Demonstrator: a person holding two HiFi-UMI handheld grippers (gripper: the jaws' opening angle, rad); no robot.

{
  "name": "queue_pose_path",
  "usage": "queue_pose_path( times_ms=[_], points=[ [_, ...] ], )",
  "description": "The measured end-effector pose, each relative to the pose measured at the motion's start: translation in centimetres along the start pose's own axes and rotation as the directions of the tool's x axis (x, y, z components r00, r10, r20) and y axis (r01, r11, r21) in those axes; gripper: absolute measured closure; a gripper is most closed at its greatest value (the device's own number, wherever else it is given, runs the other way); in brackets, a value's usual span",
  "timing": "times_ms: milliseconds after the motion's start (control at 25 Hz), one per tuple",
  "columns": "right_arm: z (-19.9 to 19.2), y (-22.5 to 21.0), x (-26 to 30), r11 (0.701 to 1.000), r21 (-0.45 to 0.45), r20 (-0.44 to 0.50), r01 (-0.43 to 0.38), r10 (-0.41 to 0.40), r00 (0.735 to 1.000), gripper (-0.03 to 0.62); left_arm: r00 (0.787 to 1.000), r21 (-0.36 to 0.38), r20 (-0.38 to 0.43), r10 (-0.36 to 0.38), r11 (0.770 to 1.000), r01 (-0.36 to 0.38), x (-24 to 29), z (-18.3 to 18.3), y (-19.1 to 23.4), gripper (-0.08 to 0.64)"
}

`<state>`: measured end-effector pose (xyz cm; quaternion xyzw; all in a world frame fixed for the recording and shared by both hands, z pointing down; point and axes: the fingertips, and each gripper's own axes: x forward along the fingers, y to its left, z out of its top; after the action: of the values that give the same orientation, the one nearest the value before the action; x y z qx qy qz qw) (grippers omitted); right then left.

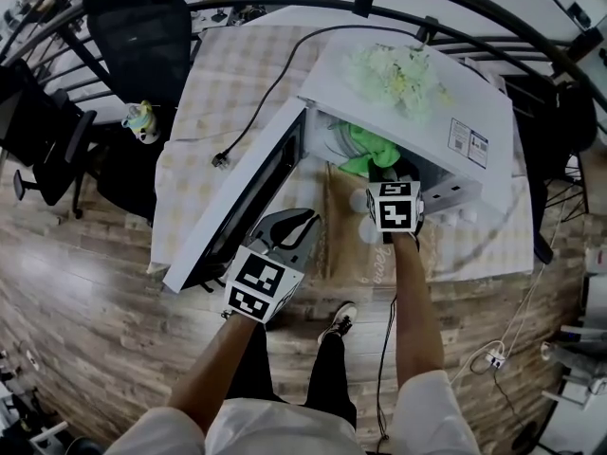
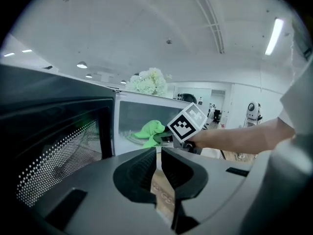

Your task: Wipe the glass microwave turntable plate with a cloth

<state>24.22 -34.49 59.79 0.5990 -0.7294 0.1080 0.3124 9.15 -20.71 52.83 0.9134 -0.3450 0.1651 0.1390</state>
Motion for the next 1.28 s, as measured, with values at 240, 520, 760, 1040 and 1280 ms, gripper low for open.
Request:
queue_pose_path(
  times_ms=[240, 520, 760, 1040, 1280],
  points=[
    [3.0, -2.1, 2.7, 0.985, -0.103, 0.045, 0.137, -0.133, 0.990, 0.414, 1.000, -0.013, 0.001, 0.000, 1.000, 0.000, 0.0, -0.6, 0.0, 0.514],
    [5.4, 1.2, 7.4, 0.971, -0.206, 0.034, 0.119, -0.114, 0.993, 0.414, 0.999, -0.019, -0.032, -0.021, 1.000, 0.020, 0.0, -2.2, -0.8, 0.514],
    [4.5, 4.9, 6.5, 0.960, -0.252, -0.060, -0.119, 0.107, 0.992, 0.420, 0.999, -0.022, -0.029, -0.027, 0.999, 0.026, -0.1, -1.9, -0.8, 0.514],
    [-0.1, 5.4, -0.5, 0.914, -0.260, -0.210, -0.311, 0.261, 0.942, 0.422, 0.999, 0.013, 0.007, -0.050, 0.999, 0.050, -0.4, 1.9, -2.5, 0.514],
    [-1.3, 2.4, -10.0, 0.959, -0.147, -0.179, -0.242, 0.215, 0.960, 0.422, 0.998, 0.083, 0.021, -0.056, 0.995, 0.054, -1.8, 5.7, -4.8, 0.514]
  ],
)
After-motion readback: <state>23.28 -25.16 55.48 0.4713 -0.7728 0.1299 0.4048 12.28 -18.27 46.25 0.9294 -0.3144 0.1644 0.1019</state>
